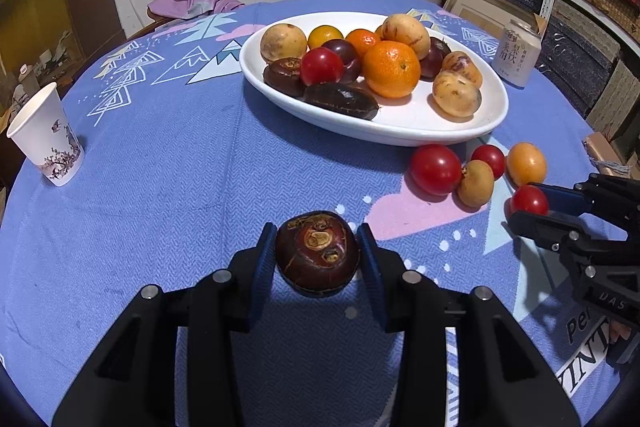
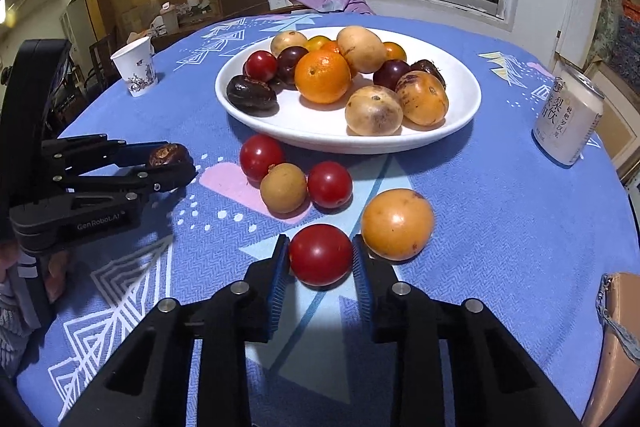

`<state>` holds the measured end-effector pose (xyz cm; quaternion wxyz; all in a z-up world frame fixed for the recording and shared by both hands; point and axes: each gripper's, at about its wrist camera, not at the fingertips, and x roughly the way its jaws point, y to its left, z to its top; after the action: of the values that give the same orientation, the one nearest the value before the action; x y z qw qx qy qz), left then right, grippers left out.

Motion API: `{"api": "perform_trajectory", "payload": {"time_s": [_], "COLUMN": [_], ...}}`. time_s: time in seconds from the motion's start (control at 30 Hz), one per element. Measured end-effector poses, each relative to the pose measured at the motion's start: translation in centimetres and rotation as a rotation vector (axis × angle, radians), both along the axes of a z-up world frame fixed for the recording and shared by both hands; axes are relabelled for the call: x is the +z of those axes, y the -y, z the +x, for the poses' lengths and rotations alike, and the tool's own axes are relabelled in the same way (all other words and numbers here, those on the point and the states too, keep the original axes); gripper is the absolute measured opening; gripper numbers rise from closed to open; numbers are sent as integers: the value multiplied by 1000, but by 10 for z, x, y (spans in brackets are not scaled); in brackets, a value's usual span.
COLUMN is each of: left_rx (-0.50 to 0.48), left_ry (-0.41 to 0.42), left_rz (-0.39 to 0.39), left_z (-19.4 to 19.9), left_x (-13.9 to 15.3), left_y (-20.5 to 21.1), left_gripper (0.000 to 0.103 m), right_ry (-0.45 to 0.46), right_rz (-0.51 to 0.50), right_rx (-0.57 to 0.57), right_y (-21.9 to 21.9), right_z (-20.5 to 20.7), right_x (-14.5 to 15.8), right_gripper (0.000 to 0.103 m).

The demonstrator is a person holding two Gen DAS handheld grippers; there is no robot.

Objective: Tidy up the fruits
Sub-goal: 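Hold the dark red fruit with left tool while right tool grasps a red fruit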

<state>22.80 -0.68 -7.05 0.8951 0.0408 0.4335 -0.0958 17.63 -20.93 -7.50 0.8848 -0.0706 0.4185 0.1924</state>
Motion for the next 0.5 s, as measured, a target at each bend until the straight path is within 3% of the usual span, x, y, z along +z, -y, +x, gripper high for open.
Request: {"api": "perform_trajectory", "payload": {"time_s": [0.3,0.5], "left_rx": [-24,-34], "left_ry": [11,61], "left_rz": [-20,17], "left_z": [-3,-14], "left_x": [2,9], "left_y": [3,15], "left_gripper": [40,40], "right_ry": [0,23], "right_rz": [2,39], "right_rx": [6,10], "right_y": [0,3], "right_z": [-3,-9], "right_x": [0,9], "right_gripper": [32,32]}}
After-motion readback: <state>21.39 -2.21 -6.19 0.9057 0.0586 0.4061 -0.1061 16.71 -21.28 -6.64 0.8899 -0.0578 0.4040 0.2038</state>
